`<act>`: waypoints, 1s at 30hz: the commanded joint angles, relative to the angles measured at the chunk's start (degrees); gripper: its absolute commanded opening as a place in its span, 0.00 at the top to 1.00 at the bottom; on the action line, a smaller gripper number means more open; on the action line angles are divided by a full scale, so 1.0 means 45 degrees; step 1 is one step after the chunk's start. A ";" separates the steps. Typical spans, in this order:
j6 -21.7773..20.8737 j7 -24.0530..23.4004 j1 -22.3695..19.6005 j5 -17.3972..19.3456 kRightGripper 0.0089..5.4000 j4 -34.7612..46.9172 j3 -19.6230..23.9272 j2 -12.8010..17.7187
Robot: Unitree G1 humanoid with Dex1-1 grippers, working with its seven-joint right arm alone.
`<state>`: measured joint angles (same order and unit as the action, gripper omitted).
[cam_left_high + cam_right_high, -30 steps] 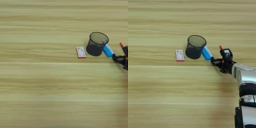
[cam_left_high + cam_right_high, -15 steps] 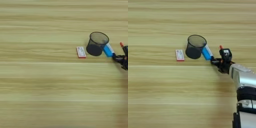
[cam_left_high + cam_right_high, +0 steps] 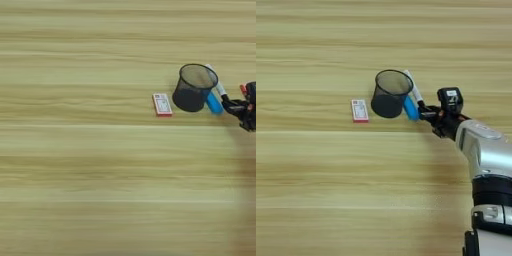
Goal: Move the objects on the table
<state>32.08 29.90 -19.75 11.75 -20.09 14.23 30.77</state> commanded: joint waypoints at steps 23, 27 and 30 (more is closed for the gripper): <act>0.0961 -0.1467 -0.0763 0.0858 0.87 0.4422 0.0908 -0.0046; 0.1370 -0.1575 -0.0515 0.1005 0.87 0.5688 0.0909 -0.0170; 0.1660 -0.1579 -0.0340 0.1127 0.87 0.6461 0.0801 -0.0284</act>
<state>40.29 23.77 -18.95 16.09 4.08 17.41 28.31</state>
